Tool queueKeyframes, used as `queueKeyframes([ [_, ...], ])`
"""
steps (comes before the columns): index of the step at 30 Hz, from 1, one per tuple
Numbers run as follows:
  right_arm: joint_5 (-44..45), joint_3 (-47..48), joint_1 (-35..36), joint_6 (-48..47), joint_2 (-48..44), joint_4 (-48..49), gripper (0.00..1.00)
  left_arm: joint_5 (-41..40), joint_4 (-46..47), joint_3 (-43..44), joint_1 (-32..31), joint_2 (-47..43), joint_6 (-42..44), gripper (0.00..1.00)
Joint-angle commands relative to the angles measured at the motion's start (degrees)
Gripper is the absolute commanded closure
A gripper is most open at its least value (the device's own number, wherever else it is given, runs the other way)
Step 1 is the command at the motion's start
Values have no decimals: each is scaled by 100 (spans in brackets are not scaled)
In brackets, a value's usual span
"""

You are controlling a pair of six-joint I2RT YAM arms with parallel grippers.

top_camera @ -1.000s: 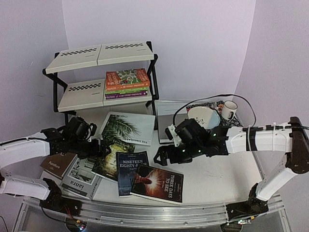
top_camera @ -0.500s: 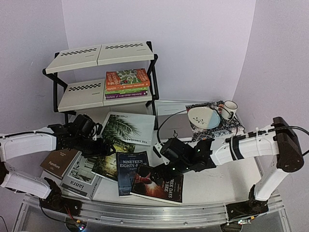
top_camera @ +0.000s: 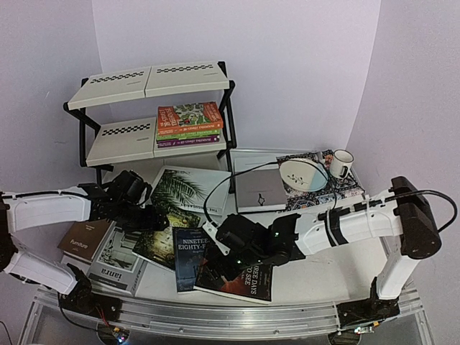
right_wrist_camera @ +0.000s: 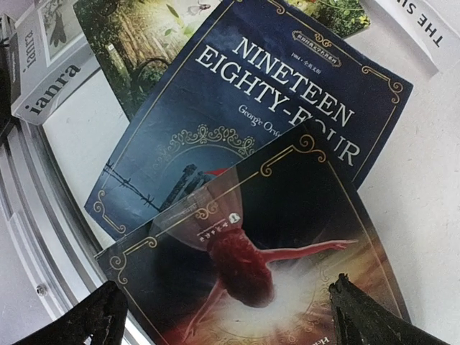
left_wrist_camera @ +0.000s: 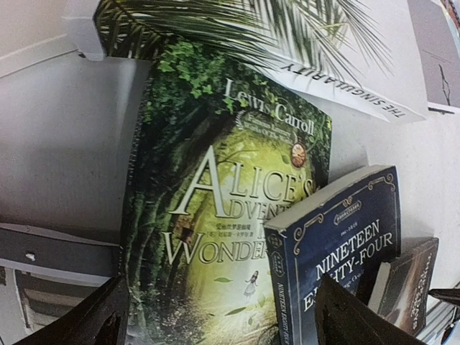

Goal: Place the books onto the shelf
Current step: Pick up the book from the book pile.

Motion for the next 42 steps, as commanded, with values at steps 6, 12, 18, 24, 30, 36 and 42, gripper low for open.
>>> queueKeyframes([
  [6, 426, 267, -22, -259, 149, -212, 2, -542, -450, 504, 249, 38, 172, 9],
  [12, 486, 143, -24, -250, 46, -119, 2, -355, -310, 494, 367, -14, 430, 11],
  [18, 155, -60, -22, -210, -207, 367, 3, -12, 447, -3, 448, -200, 534, 11],
  [24, -48, -32, -18, -182, -222, 438, 3, 899, 1049, -251, 813, -145, 672, 11],
  [30, -261, 85, -19, -199, -314, 438, 3, 1153, 1238, -497, 1218, -209, 826, 16],
  [36, -463, 258, -18, -233, -336, 396, 3, 1411, 1402, -580, 1408, -39, 677, 24],
  [42, -499, 282, -22, -148, -428, 377, 3, 2218, 1687, -699, 1732, 57, 573, 28],
])
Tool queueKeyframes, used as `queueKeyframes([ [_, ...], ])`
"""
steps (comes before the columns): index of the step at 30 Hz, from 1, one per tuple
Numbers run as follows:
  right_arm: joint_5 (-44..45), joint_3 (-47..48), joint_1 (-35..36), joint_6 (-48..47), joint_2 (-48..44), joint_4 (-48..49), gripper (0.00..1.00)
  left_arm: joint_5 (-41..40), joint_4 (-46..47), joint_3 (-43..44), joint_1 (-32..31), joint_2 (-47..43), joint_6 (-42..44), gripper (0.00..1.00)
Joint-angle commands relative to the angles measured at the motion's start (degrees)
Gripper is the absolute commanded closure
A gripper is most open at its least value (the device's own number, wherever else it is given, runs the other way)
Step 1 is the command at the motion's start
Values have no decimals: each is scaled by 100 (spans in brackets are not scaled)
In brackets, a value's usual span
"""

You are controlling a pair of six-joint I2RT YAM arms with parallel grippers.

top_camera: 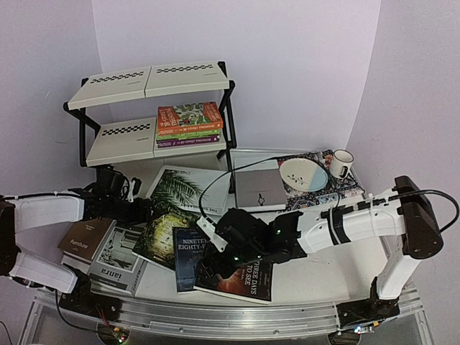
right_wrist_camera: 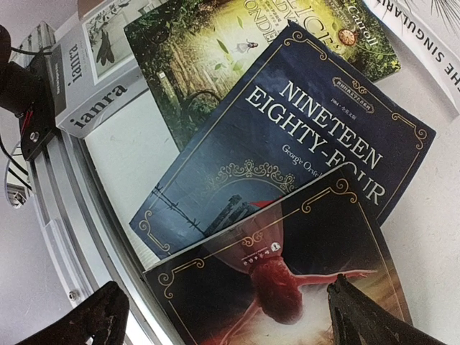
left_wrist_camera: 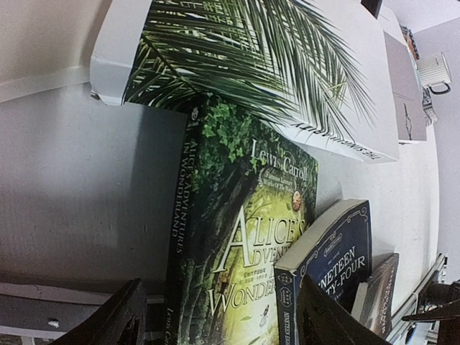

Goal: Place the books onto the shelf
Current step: Pick up the book from the book pile.

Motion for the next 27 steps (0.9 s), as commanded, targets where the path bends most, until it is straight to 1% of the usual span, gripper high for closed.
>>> queueKeyframes([
  [1, -93, 237, -6, 66, -354, -58, 3, 646, 359, -91, 286, 153, -92, 28],
  [5, -93, 228, -2, 59, -394, -58, 3, 428, 269, -104, 319, 294, -44, 27],
  [7, -75, 208, -4, 83, -385, -59, 4, 442, 265, -112, 337, 376, -18, 28],
  [14, -43, 183, -2, 180, -367, -61, 4, 852, 394, -70, 374, 657, -94, 31],
  [17, -36, 155, -8, 215, -380, -58, 4, 1118, 534, -56, 394, 781, -112, 36],
  [21, -60, 175, -6, 242, -364, -58, 4, 1569, 736, -14, 420, 956, -183, 45],
  [22, -60, 179, -6, 237, -364, -58, 4, 1633, 752, 9, 422, 978, -190, 49],
  [25, -47, 161, -7, 235, -380, -58, 4, 1800, 757, 52, 423, 930, -189, 66],
  [27, -2, 155, -3, 254, -367, -62, 4, 1872, 749, 58, 424, 793, -205, 80],
])
